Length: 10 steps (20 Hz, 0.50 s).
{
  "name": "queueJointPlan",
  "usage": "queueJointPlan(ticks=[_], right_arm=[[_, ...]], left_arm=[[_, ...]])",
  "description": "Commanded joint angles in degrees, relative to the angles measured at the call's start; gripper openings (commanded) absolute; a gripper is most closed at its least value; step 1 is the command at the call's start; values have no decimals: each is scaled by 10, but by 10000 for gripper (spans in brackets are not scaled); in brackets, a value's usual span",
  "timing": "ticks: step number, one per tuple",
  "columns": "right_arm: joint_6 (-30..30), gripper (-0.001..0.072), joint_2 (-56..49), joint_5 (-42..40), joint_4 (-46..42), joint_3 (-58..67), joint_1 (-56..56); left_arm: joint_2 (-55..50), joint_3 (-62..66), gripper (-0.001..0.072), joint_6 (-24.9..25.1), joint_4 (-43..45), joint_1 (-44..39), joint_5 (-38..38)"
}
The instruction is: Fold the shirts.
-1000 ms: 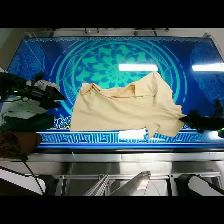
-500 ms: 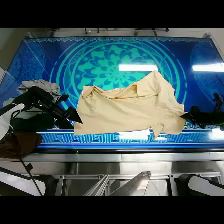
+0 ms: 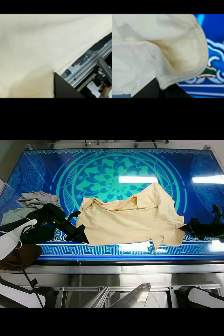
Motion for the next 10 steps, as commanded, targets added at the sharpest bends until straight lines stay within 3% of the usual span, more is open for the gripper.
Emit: queueJointPlan(ticks=[1, 4, 6, 8, 10], right_arm=[[0, 21, 0, 12, 2, 0, 0], [0, 20, 0, 37, 4, -1, 0], [0, 19, 19, 70, 19, -14, 0], [-34, 19, 77, 103, 92, -42, 0], [-93, 19, 189, 173, 237, -66, 0]], left_arm=[[-1, -1, 23, 20, -6, -2, -26], [14, -1, 23, 55, -34, 24, -18], [58, -1, 22, 121, -106, 47, 10], [124, -1, 23, 166, -166, 75, 59], [205, -1, 23, 214, -228, 105, 134]])
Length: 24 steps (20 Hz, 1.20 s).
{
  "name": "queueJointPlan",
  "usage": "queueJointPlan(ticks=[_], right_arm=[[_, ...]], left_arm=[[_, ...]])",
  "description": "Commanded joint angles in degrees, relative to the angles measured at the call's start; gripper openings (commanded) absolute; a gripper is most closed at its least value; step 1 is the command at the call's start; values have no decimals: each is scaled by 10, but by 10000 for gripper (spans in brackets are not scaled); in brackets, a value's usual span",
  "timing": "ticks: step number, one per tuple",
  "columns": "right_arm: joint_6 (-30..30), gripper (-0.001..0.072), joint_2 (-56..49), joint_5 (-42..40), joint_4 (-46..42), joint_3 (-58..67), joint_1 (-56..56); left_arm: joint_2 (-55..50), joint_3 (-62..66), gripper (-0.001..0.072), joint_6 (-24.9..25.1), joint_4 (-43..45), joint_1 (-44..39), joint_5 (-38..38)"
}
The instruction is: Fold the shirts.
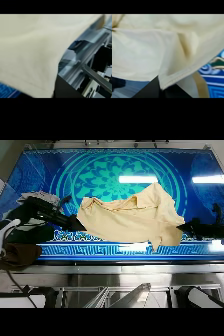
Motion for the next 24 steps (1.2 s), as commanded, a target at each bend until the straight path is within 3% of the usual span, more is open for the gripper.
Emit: queueJointPlan(ticks=[1, 3, 5, 7, 8, 10, 13, 16, 20, 24], right_arm=[[-75, 19, 169, 106, 211, -28, 0], [-81, 20, 323, 98, 304, -20, -6], [-81, 20, 462, 51, 369, 5, -26], [-105, 20, 573, -58, 396, 42, -47], [-109, 20, 613, -128, 390, 66, -55], [-111, 20, 631, -184, 348, 118, -65], [-111, 20, 548, -137, 317, 171, -65], [-141, 20, 410, -57, 320, 164, -54], [-230, 20, 190, -112, 294, 127, 78], [-285, 19, -70, -171, 287, 155, 150]], left_arm=[[135, 1, 23, 94, -156, 54, 129], [248, 2, 23, 120, -289, 96, 169], [367, 41, 24, 108, -292, 141, 142], [469, 111, 25, 95, -291, 198, 119], [508, 154, 25, 90, -291, 235, 97], [533, 229, 25, 90, -292, 302, 73], [464, 282, 25, 61, -292, 301, 100], [353, 252, 25, 55, -285, 199, 108], [173, 188, 25, 99, -226, 85, 50], [-53, 225, 24, 102, -224, 80, 37]])
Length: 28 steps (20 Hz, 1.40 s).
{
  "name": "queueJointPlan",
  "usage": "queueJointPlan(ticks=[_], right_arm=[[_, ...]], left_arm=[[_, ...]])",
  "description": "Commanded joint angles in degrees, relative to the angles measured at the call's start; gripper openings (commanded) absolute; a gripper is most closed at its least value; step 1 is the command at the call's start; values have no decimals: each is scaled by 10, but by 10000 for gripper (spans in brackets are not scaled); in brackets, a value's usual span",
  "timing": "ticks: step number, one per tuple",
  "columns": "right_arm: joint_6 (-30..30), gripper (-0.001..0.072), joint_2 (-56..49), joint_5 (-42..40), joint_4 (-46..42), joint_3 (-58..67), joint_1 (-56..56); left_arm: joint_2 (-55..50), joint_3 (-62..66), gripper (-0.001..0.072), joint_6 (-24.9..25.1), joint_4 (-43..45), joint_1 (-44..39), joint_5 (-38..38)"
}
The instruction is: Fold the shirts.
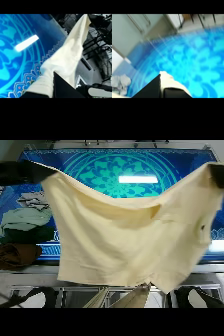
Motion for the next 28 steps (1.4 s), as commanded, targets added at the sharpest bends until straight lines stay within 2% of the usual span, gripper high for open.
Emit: queueJointPlan(ticks=[1, 4, 6, 9, 13, 15, 22, 26, 28], right_arm=[[-56, 19, -231, -12, 12, 42, 49], [-54, 19, -363, 59, 59, 132, 43], [-21, 19, -397, 82, 58, 179, 29], [44, 19, -403, 136, -36, 195, -9], [100, 19, -404, 139, -200, 192, -42], [105, 19, -407, 138, -243, 184, -53], [101, 20, -454, 136, -252, 158, -52], [101, 20, -464, 137, -279, 157, -52], [101, 20, -463, 139, -280, 157, -52]], left_arm=[[-198, 45, 24, 2, 9, -18, -14], [-312, 126, 23, -32, 9, -18, -30], [-349, 177, 22, -47, 10, -3, -38], [-367, 203, 23, -77, 26, 19, -33], [-367, 203, 23, -117, 154, 21, -30], [-372, 203, 23, -137, 187, 21, -21], [-424, 203, 20, -163, 197, -11, 21], [-428, 203, 11, -193, 309, -32, 29], [-428, 203, 11, -200, 318, -35, 45]])
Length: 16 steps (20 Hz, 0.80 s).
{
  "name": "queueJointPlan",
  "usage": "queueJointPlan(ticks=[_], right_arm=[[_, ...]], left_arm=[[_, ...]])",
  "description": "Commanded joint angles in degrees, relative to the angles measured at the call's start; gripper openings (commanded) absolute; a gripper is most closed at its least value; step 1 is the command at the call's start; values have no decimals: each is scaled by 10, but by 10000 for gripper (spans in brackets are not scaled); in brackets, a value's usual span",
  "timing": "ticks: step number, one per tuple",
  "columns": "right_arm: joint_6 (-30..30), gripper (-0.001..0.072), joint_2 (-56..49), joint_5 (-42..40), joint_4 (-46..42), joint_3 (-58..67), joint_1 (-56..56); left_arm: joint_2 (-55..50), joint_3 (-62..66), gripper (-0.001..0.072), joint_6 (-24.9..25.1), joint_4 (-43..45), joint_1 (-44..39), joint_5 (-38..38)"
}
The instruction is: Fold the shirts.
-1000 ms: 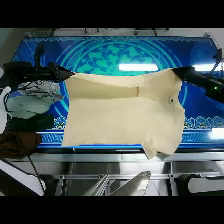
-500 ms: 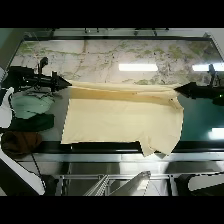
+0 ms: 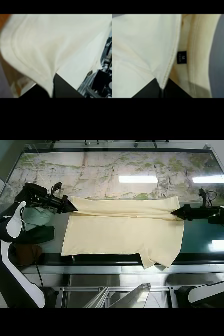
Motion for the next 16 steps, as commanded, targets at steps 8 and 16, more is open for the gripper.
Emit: queueJointPlan(ticks=[8, 16], right_arm=[[130, 393, 75, 57, -157, -1, -30], [200, 382, 302, -4, -182, -187, -122]], left_arm=[[30, 0, 606, -133, 43, 21, 141], [309, -243, 605, -81, 158, 101, 58]])
